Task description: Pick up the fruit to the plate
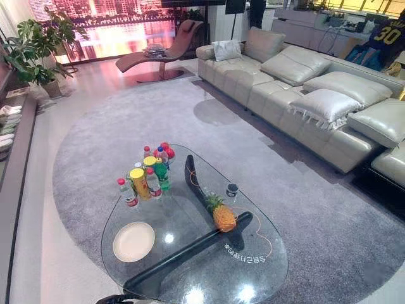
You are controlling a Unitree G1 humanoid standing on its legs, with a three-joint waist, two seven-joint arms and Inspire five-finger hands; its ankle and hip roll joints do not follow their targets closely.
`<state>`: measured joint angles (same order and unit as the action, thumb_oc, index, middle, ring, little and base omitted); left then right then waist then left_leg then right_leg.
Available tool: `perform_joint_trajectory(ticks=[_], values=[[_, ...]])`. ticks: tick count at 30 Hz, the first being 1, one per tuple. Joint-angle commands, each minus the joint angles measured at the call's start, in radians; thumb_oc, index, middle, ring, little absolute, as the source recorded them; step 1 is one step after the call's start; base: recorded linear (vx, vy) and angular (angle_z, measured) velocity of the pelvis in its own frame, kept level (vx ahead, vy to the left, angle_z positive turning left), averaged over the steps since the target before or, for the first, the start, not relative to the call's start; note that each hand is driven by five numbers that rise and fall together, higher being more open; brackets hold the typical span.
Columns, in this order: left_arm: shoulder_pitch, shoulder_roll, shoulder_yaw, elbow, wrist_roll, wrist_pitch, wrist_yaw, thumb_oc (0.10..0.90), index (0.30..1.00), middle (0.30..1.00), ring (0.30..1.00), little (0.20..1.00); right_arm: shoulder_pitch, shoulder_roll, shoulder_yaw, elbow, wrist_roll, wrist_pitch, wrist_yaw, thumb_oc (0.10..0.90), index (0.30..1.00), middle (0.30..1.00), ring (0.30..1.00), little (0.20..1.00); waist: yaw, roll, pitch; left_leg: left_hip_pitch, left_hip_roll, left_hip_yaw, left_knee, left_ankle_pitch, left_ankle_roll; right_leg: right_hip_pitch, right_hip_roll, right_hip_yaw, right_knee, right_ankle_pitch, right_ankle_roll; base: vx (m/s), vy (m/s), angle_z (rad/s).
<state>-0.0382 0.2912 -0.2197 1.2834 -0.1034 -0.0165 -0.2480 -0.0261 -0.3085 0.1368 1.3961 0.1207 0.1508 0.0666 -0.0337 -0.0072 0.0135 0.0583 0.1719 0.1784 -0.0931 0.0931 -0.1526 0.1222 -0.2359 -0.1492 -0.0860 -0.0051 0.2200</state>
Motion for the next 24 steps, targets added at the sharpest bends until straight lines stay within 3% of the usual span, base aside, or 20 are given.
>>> perform_joint_trajectory(ticks=[1,24], values=[[-0.062,0.006,0.004,0.071,0.033,0.008,-0.015,0.800,0.900,0.900,0.900,0.900,-0.067,-0.007,-0.003,0.062,0.009,0.005,-0.014,0.800,0.900,0.900,0.900,0.900,0.020,0.019,0.031,0.044,0.082,-0.004,0.006,-0.041,-0.044,-0.039,-0.059,-0.077,-0.001,0.103,0.029,-0.02,-0.003,-0.46],[-0.051,0.002,0.015,0.078,0.023,-0.010,-0.005,0.800,0.900,0.900,0.900,0.900,-0.061,-0.011,-0.016,0.063,0.019,0.000,-0.021,0.800,0.900,0.900,0.900,0.900,0.021,0.018,0.031,0.047,0.081,-0.008,0.006,-0.043,-0.043,-0.033,-0.057,-0.077,-0.001,0.100,0.028,0.00,0.000,0.00]])
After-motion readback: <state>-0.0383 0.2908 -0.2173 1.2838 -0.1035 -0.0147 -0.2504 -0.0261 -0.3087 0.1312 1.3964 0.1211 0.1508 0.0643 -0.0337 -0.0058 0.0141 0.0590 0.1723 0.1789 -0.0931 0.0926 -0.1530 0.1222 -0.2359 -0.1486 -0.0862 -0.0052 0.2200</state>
